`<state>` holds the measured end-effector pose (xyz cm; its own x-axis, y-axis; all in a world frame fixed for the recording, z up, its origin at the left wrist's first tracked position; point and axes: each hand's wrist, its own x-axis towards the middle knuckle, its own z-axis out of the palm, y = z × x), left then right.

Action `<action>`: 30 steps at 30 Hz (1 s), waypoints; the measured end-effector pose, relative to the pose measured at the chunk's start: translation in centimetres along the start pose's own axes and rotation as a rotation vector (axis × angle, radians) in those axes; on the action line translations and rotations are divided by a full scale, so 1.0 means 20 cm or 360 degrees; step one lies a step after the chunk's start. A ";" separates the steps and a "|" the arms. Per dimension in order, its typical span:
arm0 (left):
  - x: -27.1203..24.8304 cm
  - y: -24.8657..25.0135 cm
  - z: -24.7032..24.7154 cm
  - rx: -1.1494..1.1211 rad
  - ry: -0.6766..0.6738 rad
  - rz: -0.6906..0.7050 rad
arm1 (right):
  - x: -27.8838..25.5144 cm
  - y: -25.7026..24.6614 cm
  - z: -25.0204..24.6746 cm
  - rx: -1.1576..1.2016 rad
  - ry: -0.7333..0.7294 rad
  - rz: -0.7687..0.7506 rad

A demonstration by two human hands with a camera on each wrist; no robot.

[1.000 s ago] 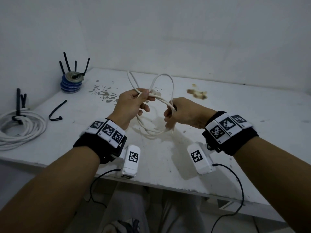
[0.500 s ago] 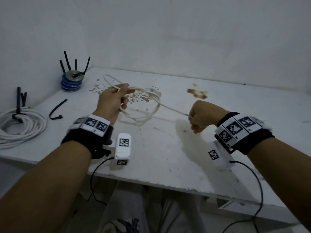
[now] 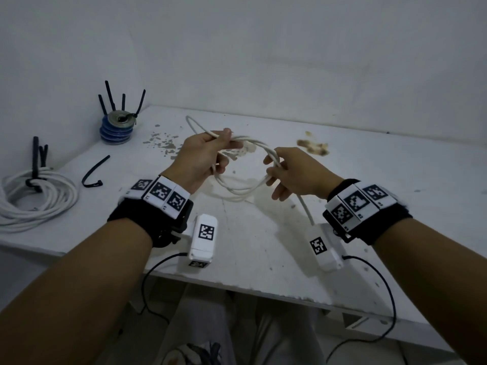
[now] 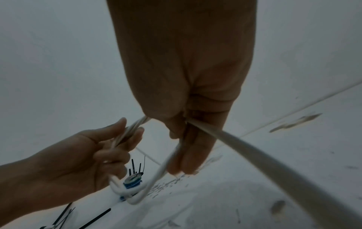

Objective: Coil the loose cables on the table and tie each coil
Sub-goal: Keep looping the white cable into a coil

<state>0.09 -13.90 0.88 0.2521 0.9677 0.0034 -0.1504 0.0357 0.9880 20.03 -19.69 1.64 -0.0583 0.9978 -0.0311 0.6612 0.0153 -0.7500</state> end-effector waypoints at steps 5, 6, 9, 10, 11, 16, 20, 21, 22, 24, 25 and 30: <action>-0.01 0.00 -0.06 0.0372 0.0007 -0.0047 | 0.02 0.05 -0.04 -0.0278 0.0116 -0.0124; -0.01 0.01 -0.07 0.0308 0.0026 -0.0078 | 0.02 0.06 -0.04 -0.0222 0.0129 -0.0116; -0.01 0.02 -0.07 0.0152 0.0086 -0.0109 | 0.02 0.07 -0.04 0.0006 0.0183 -0.0111; -0.02 0.02 -0.06 0.0179 0.0083 -0.0105 | 0.02 0.07 -0.03 0.0071 0.0206 -0.0111; -0.03 0.02 -0.06 0.0217 0.0066 -0.0103 | 0.01 0.06 -0.03 0.0162 0.0212 -0.0112; 0.01 0.00 -0.07 0.0325 0.0214 -0.0102 | -0.04 0.01 -0.01 0.0391 0.0196 -0.0282; 0.06 0.02 -0.09 0.0395 0.0502 -0.0095 | -0.02 0.05 -0.03 0.0180 0.0181 -0.0260; 0.07 0.03 -0.09 0.0396 0.0524 -0.0081 | -0.02 0.06 -0.04 0.0139 0.0166 -0.0246; 0.07 0.03 -0.09 0.0394 0.0542 -0.0066 | -0.03 0.06 -0.05 0.0115 0.0151 -0.0234; 0.06 0.04 -0.08 0.0385 0.0590 -0.0049 | -0.03 0.05 -0.07 0.0085 0.0128 -0.0235; 0.06 0.04 -0.08 0.0367 0.0619 -0.0048 | -0.03 0.05 -0.08 0.0068 0.0127 -0.0237; 0.02 0.05 -0.05 0.0118 0.0340 -0.0164 | -0.04 0.04 -0.06 0.0468 0.0321 -0.0198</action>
<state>-0.89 -13.29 1.64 0.0537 0.9909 -0.1231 -0.0618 0.1263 0.9901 21.42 -20.32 1.85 0.0431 0.9825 0.1812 0.4139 0.1475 -0.8983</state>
